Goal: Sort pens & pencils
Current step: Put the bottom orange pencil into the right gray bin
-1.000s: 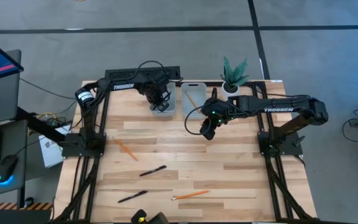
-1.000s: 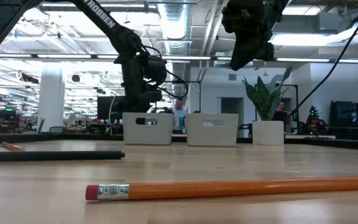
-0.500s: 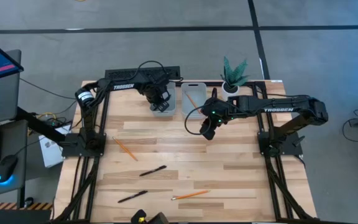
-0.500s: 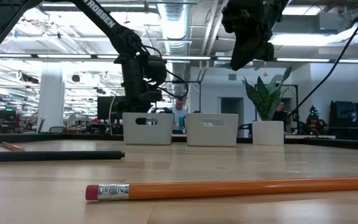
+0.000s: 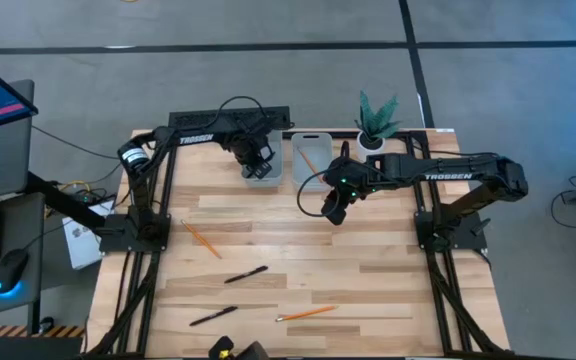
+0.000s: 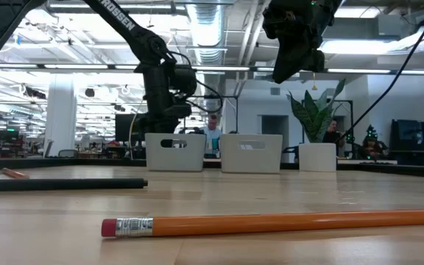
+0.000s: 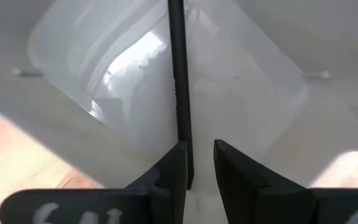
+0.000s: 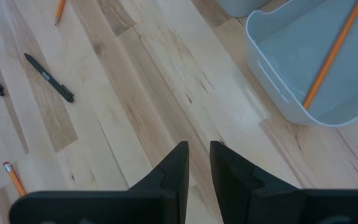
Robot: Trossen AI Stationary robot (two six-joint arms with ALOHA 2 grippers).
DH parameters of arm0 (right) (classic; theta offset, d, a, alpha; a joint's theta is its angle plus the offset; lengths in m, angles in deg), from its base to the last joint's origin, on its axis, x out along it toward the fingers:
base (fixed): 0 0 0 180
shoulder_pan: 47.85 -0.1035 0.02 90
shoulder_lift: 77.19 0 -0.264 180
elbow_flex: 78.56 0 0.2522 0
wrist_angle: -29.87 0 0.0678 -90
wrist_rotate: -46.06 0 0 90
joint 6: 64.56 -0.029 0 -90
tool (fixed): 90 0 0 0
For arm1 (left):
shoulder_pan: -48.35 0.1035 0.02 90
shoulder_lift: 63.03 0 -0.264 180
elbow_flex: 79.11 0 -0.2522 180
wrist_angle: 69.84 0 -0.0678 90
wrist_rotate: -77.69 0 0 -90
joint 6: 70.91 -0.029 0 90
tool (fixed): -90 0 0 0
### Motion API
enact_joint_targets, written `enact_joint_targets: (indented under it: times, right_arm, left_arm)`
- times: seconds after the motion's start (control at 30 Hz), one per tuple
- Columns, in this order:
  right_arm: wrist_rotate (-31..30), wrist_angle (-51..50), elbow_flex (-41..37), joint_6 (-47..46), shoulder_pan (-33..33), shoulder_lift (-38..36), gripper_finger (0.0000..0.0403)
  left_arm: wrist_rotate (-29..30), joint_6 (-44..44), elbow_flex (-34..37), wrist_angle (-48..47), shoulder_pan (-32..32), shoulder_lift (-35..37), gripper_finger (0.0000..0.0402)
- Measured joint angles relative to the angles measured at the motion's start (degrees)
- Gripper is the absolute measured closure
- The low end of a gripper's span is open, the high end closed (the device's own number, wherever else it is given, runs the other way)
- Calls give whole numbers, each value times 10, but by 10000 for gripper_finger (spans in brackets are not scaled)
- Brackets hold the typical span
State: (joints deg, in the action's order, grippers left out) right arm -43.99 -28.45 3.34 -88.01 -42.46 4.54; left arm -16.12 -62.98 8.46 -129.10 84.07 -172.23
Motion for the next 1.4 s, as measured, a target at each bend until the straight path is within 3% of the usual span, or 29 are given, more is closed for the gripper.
enact_joint_targets:
  times: [0.33, 0.7, 0.97, 1.2, 1.4]
  right_arm:
    - [0, 0, 0, 0, 0, 0, 316]
    - [0, 1, 0, 0, 0, 0, 316]
    - [1, 15, 0, 0, -1, 0, 316]
    - [1, 17, 0, 2, -1, 0, 316]
    - [2, 17, 0, 26, -1, 0, 316]
  left_arm:
    - [1, -14, 0, -1, 0, 106, 331]
    - [-4, -60, 6, -61, -41, 327, 331]
    - [0, 1, 67, -61, -99, 497, 331]
    - [31, 70, 149, -50, -141, 588, 331]
    - [30, 32, 251, 49, -189, 642, 331]
